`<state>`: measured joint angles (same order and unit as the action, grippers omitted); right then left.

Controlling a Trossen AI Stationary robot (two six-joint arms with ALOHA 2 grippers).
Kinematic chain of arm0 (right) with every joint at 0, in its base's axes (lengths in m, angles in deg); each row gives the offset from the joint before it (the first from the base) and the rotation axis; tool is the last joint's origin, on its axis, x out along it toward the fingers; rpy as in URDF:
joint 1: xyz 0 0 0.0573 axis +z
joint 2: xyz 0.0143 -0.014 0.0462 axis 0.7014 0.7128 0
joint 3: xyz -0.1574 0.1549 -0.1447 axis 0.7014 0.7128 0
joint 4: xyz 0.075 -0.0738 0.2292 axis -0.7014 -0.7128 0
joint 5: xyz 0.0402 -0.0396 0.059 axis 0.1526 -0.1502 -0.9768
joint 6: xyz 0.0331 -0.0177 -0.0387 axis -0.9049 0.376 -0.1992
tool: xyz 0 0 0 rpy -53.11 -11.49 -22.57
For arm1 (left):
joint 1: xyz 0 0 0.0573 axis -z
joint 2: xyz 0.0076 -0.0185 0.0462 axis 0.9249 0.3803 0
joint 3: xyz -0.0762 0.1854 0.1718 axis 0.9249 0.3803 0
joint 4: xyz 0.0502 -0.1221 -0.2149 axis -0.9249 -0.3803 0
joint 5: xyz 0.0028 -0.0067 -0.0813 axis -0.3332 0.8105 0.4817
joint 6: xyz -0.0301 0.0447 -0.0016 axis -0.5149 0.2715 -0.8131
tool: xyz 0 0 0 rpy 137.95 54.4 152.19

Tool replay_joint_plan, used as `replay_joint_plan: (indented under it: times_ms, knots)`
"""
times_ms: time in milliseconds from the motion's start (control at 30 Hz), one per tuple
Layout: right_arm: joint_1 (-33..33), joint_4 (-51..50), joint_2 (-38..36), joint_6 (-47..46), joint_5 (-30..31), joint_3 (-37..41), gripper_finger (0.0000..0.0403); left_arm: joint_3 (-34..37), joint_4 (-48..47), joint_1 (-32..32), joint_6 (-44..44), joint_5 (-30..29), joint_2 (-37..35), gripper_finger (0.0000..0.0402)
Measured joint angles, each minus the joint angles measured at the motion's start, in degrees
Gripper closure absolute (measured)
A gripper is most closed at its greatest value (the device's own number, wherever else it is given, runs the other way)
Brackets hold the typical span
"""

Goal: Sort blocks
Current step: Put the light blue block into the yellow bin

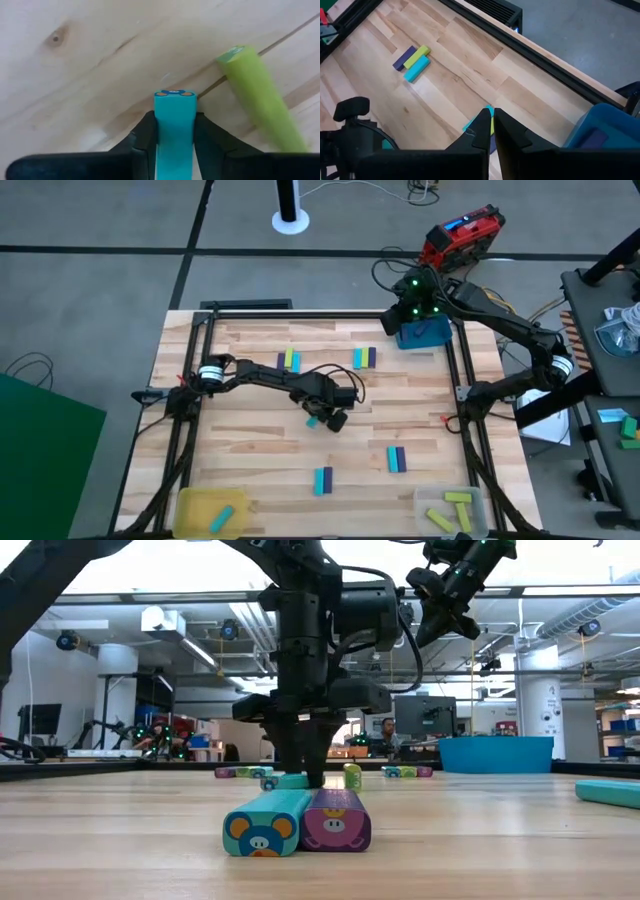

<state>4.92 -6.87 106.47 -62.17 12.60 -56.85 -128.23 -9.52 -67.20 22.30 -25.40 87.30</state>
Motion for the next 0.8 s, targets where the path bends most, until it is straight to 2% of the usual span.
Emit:
replay_joint_plan:
  times_ms: [200, 367, 533, 700, 800]
  knots:
    - [0.00, 0.04, 0.00, 0.30, 0.04, 0.00, 0.0390, -0.07, -3.32, -0.38, 2.47, -1.23, -4.42, 0.0321]
    - [0.00, 0.05, 0.00, 0.79, 0.07, 0.00, 0.0390, -0.08, -9.03, -0.36, 4.84, -1.65, -10.57, 0.0320]
    - [0.00, 0.09, 0.02, 0.94, 0.08, 0.33, 0.0390, 0.26, -12.62, 0.29, 9.32, -2.16, -19.63, 0.0319]
    - [0.00, 0.06, 0.02, 1.25, 0.07, 0.48, 0.0390, 1.41, -17.98, 2.47, 2.87, -2.22, -26.95, 0.0319]
    - [0.00, 0.07, 0.02, 1.25, 0.06, 0.52, 0.0390, 1.78, -21.34, 7.71, -2.30, -2.02, -31.22, 0.0318]
